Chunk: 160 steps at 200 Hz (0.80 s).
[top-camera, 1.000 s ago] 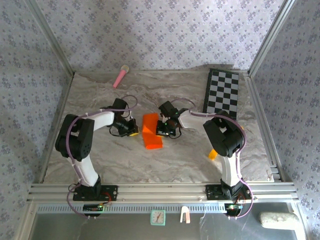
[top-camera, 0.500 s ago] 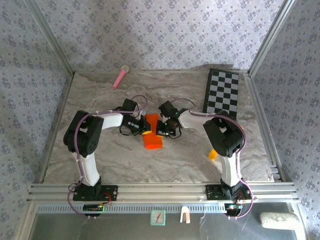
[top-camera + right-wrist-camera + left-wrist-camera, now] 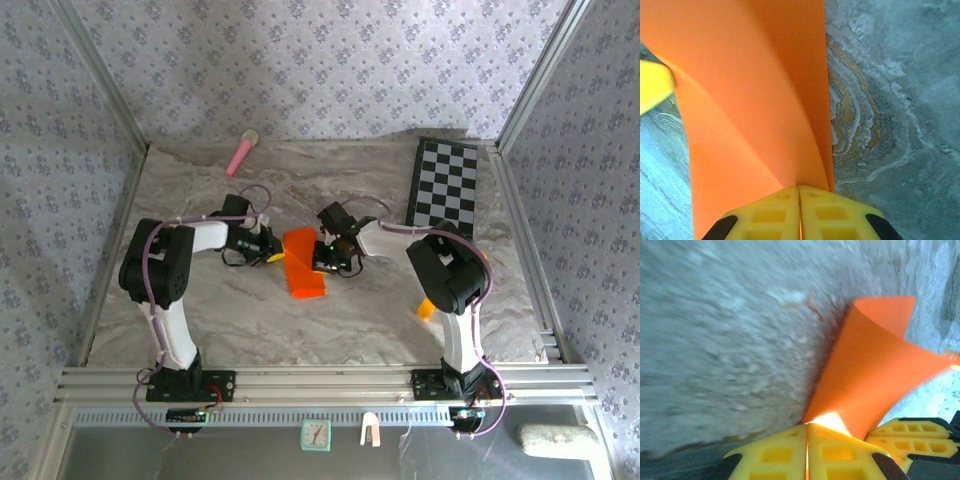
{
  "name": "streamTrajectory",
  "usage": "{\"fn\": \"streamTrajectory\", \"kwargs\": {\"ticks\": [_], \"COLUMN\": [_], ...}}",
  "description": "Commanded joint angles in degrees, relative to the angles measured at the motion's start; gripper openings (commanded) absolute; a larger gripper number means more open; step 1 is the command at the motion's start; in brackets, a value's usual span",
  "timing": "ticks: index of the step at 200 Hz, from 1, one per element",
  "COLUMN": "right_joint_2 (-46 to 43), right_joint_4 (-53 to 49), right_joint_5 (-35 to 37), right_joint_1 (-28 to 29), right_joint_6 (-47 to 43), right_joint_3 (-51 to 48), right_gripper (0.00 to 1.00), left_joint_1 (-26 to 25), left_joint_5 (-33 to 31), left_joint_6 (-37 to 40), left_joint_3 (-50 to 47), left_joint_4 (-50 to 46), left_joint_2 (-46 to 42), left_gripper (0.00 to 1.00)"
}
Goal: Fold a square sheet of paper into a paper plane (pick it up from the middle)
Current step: First fold the square sheet of paper in half at the center of the table.
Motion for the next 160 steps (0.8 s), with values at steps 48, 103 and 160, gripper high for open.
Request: {"fn": "streamTrajectory", "kwargs": {"ticks": [48,103,160], "right_joint_2": [7.5,7.7,7.5], "right_joint_4": [-10.7,-11.0,-10.7], "right_joint_5": [10.9,10.8,10.9], "right_joint_1": [-0.9,-0.9,-1.1], "right_joint_6": [-1.3,-1.6,-1.5], "right_joint_3": [-4.6,-4.5,-5.1], "right_gripper": [0.08,0.08,0.08], "left_joint_1": [-2.1,-6.8,-3.5], "left_joint_5": [1.4,-0.6,-3.9], "left_joint_6": [1.7,-0.2,2.2], "left_joint_3": [-1.1,4.4,5.9], "left_joint_4": [3.2,3.4,1.6], "left_joint_2": [-6.8,0.2,4.3], "left_gripper": [0.1,0.1,0.1]}}
